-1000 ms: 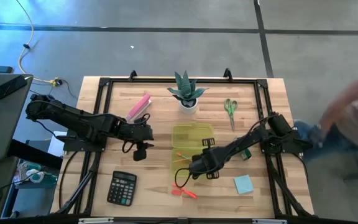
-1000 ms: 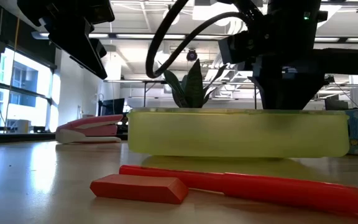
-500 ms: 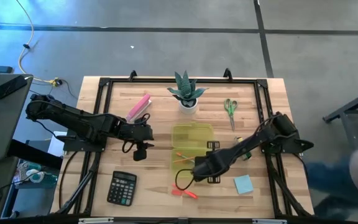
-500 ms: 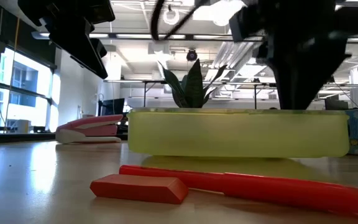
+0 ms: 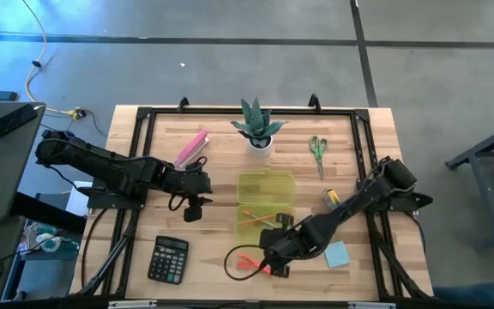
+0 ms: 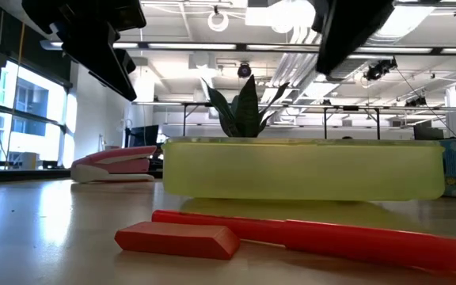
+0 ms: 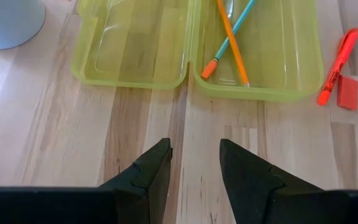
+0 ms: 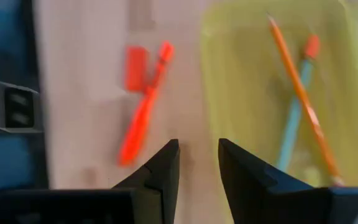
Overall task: Pack school essentials
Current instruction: Put the orange pen into the supply box
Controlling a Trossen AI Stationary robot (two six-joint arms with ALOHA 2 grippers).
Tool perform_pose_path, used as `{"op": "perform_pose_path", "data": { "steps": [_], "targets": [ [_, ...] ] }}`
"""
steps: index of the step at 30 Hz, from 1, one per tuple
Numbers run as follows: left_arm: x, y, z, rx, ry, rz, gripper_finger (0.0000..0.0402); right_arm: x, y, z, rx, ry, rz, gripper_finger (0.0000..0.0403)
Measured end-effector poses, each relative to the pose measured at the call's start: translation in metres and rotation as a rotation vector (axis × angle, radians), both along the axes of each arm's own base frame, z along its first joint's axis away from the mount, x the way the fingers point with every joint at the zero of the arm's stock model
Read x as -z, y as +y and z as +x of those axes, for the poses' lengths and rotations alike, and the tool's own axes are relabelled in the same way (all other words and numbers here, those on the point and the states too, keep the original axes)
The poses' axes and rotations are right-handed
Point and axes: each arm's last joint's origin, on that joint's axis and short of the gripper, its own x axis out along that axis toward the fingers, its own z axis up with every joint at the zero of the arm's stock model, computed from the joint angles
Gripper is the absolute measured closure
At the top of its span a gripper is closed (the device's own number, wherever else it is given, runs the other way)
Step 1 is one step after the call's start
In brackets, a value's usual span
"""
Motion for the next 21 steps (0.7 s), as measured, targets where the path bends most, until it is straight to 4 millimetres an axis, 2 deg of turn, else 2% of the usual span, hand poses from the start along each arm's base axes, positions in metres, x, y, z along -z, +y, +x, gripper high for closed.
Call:
{"op": "perform_pose_path", "data": {
  "steps": [5,12,21],
  "targets": [
    [0.000,0.000,0.000,0.000,0.003,0.000,0.0275,-0.003,0.013,0.000,0.029,-0.059,0.066,0.0269],
    [0.000,0.000,0.000,0.000,0.002,0.000,0.0275,0.013,0.021,0.001,0.087,0.014,0.142,0.0204],
    [0.000,0.000,0.000,0.000,0.002,0.000,0.0275,0.036,0.028,0.007,0.091,0.077,0.180,0.0202]
  ]
}}
